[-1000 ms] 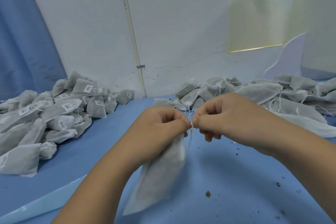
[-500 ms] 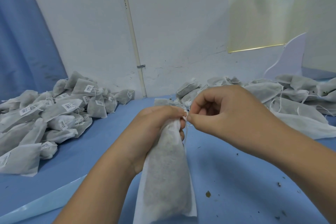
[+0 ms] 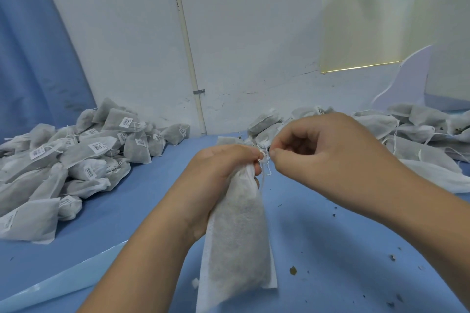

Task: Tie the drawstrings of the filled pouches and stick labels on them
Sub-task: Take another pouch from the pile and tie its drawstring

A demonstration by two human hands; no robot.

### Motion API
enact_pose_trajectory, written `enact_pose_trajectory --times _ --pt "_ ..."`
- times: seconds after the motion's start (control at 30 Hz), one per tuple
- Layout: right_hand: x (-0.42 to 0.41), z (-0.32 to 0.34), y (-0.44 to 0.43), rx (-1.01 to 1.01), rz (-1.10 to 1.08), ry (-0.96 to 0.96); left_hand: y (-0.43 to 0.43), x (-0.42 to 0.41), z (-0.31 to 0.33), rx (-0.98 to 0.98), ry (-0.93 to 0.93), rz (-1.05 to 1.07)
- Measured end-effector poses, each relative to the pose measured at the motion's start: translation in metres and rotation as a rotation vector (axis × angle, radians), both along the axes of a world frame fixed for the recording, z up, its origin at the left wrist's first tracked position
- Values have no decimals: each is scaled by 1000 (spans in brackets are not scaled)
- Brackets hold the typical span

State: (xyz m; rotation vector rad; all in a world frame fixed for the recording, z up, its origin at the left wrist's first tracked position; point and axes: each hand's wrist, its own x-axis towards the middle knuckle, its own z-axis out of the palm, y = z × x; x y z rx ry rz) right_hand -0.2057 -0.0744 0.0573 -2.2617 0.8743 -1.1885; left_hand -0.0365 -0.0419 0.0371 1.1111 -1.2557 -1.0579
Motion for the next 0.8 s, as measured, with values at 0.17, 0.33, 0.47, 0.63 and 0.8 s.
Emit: enact_pose_trajectory --times 0.17,0.33,0.47,0.63,0.8 --pt "3 -3 0 -4 -44 55 2 -2 1 -1 -65 -1" --pt "0 -3 -3 -3 -74 164 2 0 0 -25 -229 26" --pt "-8 1 -9 203 49 117 3 8 0 -39 -302 -40" --pt "-15 5 -18 505 371 -212 3 16 -2 -24 -280 -117" --pt "-7 -2 -17 658 604 -474 4 14 -4 -64 -160 -211"
